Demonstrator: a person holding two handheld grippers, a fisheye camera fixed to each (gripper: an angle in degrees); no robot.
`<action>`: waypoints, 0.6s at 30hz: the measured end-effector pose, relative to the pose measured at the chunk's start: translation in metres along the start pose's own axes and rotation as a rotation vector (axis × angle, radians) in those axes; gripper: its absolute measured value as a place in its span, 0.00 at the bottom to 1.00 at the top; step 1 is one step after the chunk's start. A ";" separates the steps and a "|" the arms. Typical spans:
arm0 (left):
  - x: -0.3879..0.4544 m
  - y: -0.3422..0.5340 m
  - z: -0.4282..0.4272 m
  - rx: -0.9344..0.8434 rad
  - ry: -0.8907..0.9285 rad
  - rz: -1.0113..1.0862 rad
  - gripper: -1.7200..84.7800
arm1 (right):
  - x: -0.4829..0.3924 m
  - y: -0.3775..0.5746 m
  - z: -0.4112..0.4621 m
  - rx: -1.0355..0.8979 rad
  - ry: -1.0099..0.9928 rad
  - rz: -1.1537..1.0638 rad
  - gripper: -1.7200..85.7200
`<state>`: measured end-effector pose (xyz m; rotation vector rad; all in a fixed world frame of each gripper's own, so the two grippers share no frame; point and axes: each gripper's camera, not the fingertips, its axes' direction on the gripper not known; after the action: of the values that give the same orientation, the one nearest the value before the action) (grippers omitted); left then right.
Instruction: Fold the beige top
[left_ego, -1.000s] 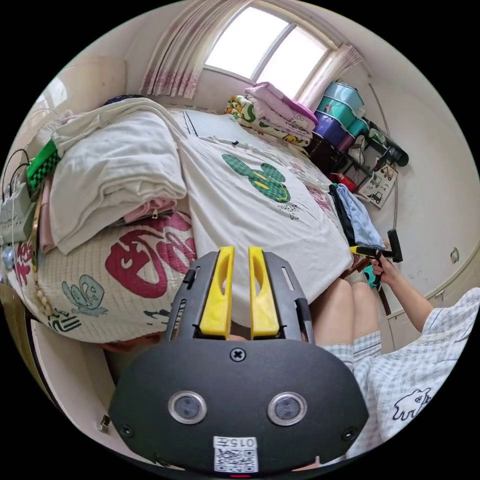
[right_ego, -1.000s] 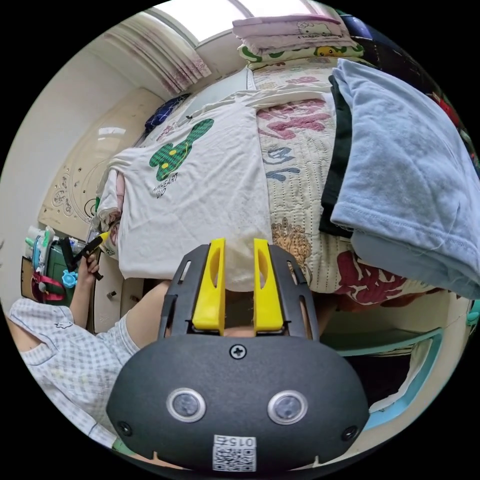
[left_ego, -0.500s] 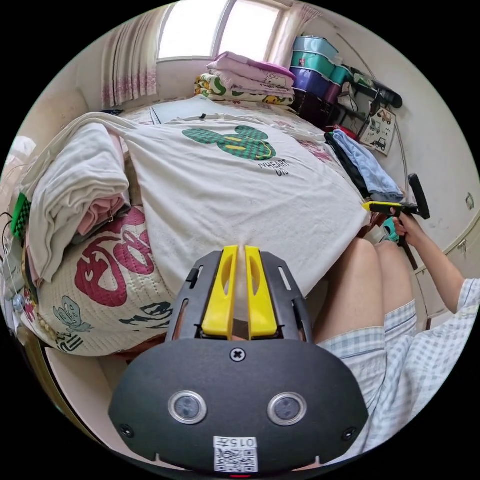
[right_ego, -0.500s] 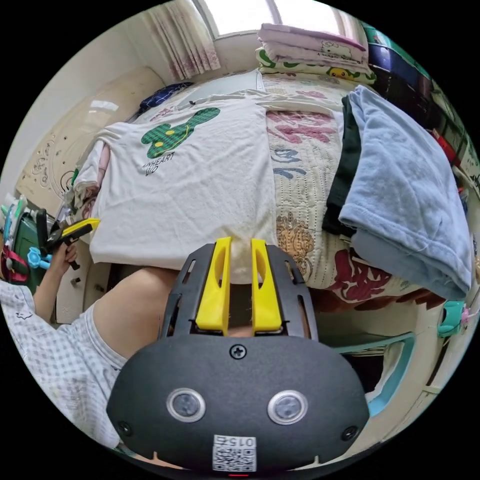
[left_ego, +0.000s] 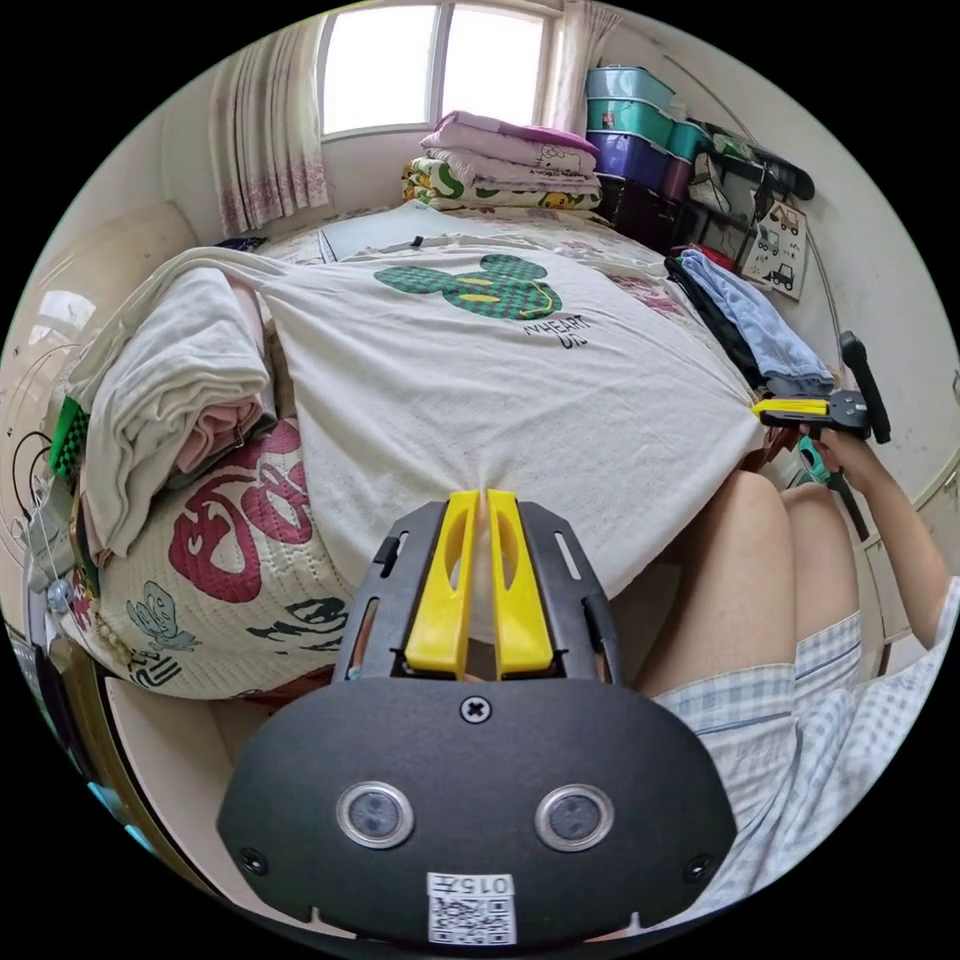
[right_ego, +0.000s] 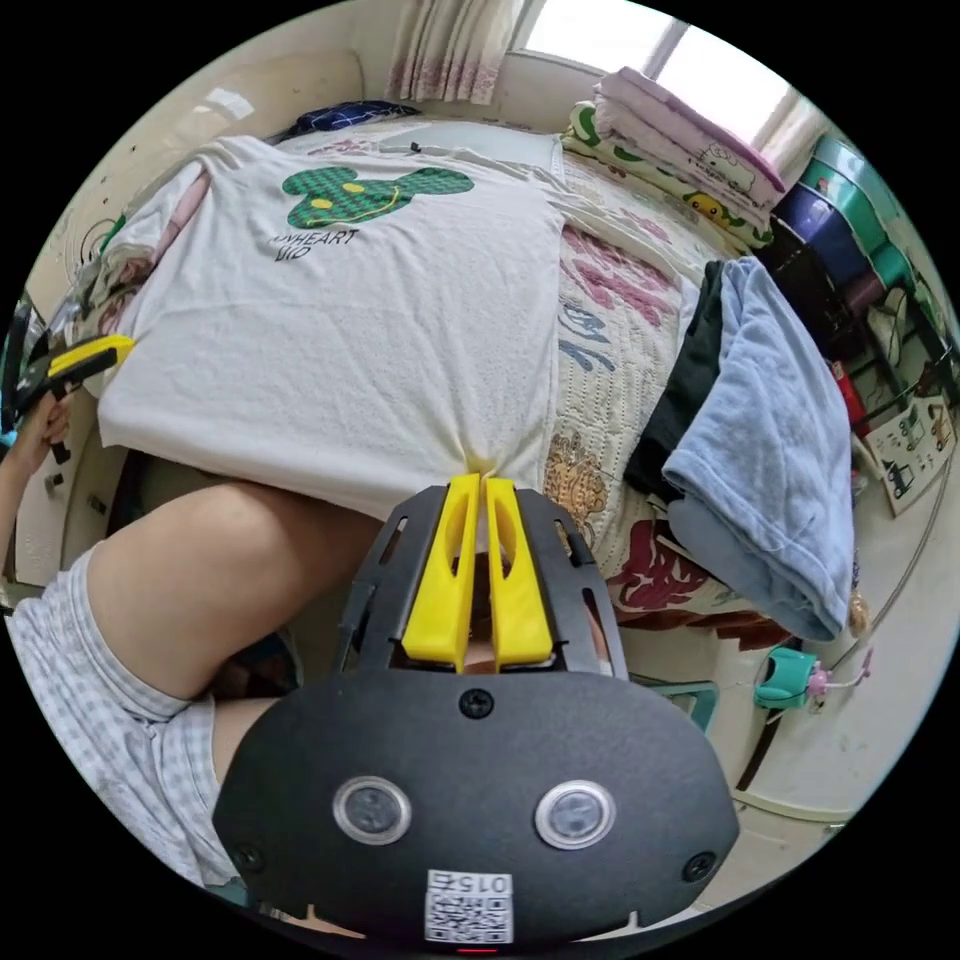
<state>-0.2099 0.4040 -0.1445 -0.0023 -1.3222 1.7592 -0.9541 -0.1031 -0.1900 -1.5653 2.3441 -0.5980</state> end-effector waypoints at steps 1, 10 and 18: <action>0.001 -0.001 -0.001 -0.002 -0.001 0.000 0.02 | -0.006 0.002 0.005 -0.001 0.029 -0.009 0.02; 0.006 -0.010 -0.017 -0.021 -0.015 -0.030 0.02 | -0.043 0.034 0.064 -0.003 0.142 -0.052 0.02; 0.007 -0.014 -0.030 -0.022 -0.011 -0.035 0.02 | -0.048 0.053 0.101 -0.001 0.096 -0.025 0.02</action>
<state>-0.1907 0.4315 -0.1427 0.0182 -1.3421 1.7172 -0.9350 -0.0601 -0.3050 -1.6019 2.3975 -0.6913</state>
